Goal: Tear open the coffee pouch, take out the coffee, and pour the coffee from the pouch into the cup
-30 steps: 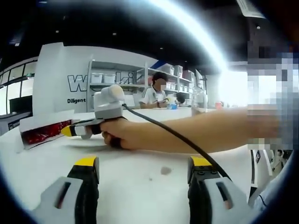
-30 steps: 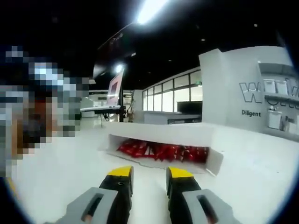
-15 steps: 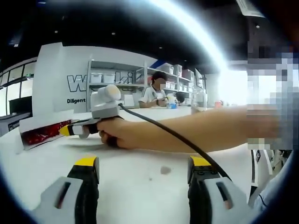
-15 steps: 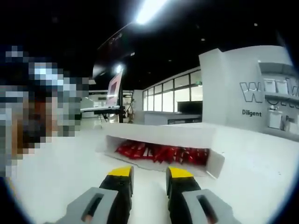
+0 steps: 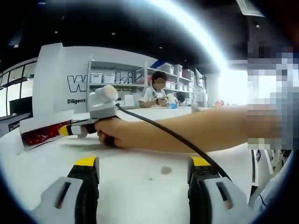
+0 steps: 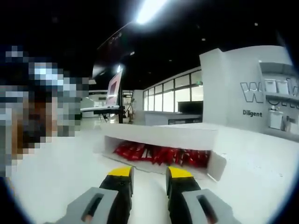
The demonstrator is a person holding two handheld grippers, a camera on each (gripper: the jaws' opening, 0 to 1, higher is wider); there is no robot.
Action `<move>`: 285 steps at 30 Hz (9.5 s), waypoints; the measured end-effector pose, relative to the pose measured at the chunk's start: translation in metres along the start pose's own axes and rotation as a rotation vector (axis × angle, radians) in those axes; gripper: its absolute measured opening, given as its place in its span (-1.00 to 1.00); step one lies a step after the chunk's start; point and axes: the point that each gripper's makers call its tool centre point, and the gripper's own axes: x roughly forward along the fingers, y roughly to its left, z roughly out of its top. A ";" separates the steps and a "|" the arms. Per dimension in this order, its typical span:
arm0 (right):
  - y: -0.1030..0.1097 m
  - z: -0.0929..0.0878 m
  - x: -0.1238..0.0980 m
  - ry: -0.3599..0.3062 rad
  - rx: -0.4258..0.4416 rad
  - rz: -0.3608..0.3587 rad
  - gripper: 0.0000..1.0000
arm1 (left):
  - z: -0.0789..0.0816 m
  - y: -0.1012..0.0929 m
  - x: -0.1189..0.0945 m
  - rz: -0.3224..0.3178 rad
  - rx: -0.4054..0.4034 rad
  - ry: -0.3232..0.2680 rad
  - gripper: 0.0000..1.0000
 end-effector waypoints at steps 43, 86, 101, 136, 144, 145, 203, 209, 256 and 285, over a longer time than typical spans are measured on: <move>-0.015 0.003 0.032 0.006 0.015 -0.003 -0.57 | 0.001 0.002 0.001 0.003 0.001 -0.008 0.57; -0.030 0.000 0.050 0.033 0.032 -0.038 -0.72 | 0.002 -0.001 0.000 -0.009 0.012 -0.007 0.56; -0.042 -0.003 0.060 0.063 0.080 -0.059 -0.76 | 0.002 -0.001 0.001 -0.012 0.015 -0.007 0.56; -0.038 -0.001 0.055 0.048 0.096 -0.057 -0.93 | -0.002 0.000 0.004 -0.009 0.014 0.015 0.56; -0.038 -0.001 0.054 0.048 0.096 -0.049 -0.93 | -0.002 -0.001 0.004 -0.012 0.012 0.016 0.57; -0.037 -0.002 0.054 0.049 0.094 -0.050 -0.93 | -0.002 -0.001 0.003 -0.013 0.014 0.014 0.57; -0.032 -0.005 0.026 0.048 0.049 -0.052 -0.96 | -0.007 -0.003 0.004 -0.024 -0.016 0.031 0.57; -0.032 -0.006 0.023 0.049 0.050 -0.051 -0.96 | -0.007 -0.003 0.004 -0.022 -0.017 0.032 0.57; -0.035 -0.005 0.022 0.041 0.040 -0.062 -0.96 | -0.010 0.002 0.005 -0.009 -0.027 0.042 0.58; -0.035 -0.006 0.010 0.040 0.035 -0.071 -0.96 | -0.009 0.001 0.004 -0.007 -0.017 0.045 0.58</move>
